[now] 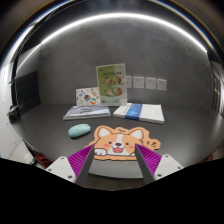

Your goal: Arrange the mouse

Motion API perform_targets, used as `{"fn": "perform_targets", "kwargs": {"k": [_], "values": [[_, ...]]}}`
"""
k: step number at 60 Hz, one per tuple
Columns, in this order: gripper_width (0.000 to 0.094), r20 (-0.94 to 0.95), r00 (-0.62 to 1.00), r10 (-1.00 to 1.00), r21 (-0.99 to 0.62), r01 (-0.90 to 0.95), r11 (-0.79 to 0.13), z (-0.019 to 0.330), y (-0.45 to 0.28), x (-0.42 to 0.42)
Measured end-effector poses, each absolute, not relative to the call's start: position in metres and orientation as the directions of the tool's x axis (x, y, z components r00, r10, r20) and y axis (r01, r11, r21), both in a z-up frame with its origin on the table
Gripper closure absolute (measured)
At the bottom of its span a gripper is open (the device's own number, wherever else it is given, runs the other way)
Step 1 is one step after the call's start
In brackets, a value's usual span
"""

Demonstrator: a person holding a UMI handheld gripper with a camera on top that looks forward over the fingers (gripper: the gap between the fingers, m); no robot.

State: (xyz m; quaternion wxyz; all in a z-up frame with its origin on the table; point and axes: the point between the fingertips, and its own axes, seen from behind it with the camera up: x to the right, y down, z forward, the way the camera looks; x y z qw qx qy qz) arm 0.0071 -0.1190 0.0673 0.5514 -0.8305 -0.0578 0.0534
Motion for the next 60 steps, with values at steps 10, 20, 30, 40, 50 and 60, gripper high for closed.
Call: {"fn": "perform_targets", "kwargs": {"k": [10,20,30,40,50,60], "values": [[0.0106,-0.055,0.968,0.245,-0.9,0.058,-0.432,0.044,-0.091,-0.058],[0.0105,-0.108,0.938,0.331,-0.867,0.074,-0.493,0.015,-0.058,-0.142],[0.0104,-0.058,0.944,0.326,-0.82,0.141,-0.555,-0.011,-0.032,-0.175],[0.0099,-0.02,0.957,0.29,-0.799,0.16,-0.58,-0.013,0.003,-0.19],[0.0103,-0.019,0.969,0.248,-0.801,0.134,-0.583,-0.014,0.042,-0.205],[0.0143,-0.02,0.972,0.234,-0.808,0.122,-0.576,-0.012,0.06,-0.213]]}}
